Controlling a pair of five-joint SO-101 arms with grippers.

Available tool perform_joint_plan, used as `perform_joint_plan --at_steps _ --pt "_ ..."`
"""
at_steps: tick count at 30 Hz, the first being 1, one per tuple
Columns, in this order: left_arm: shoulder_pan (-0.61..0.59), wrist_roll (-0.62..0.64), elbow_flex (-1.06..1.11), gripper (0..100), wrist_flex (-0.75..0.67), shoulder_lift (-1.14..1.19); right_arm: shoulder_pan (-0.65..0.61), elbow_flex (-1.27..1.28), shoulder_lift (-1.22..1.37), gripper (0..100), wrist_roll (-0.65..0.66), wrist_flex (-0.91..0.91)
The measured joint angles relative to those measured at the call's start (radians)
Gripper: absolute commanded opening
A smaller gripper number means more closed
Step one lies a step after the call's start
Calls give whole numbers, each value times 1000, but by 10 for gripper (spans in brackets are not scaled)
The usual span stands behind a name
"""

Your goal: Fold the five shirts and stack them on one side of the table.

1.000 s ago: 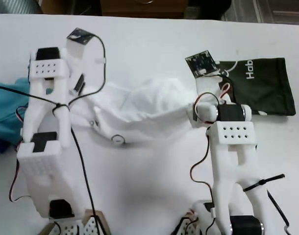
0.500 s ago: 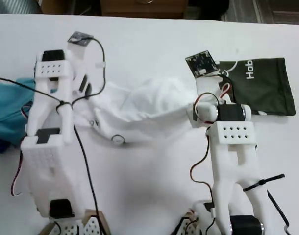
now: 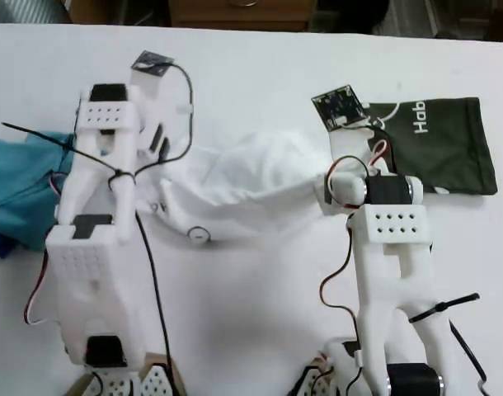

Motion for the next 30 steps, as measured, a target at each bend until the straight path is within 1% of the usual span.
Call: perform_joint_plan --at_steps 9,18,20,22,25,26,30 --pt "-2 0 -97 173 2 140 0 0 0 21 0 0" --pt "-2 2 -216 172 71 229 0 0 0 21 0 0" --pt "-5 -21 -219 171 78 242 0 0 0 21 0 0" --pt "-12 -46 -222 134 91 256 0 0 0 21 0 0" --pt "-26 -94 -239 15 120 272 0 0 0 21 0 0" --pt "-26 -110 -239 31 129 275 0 0 0 21 0 0" --pt "-25 -138 -239 29 161 276 -2 0 0 21 0 0"
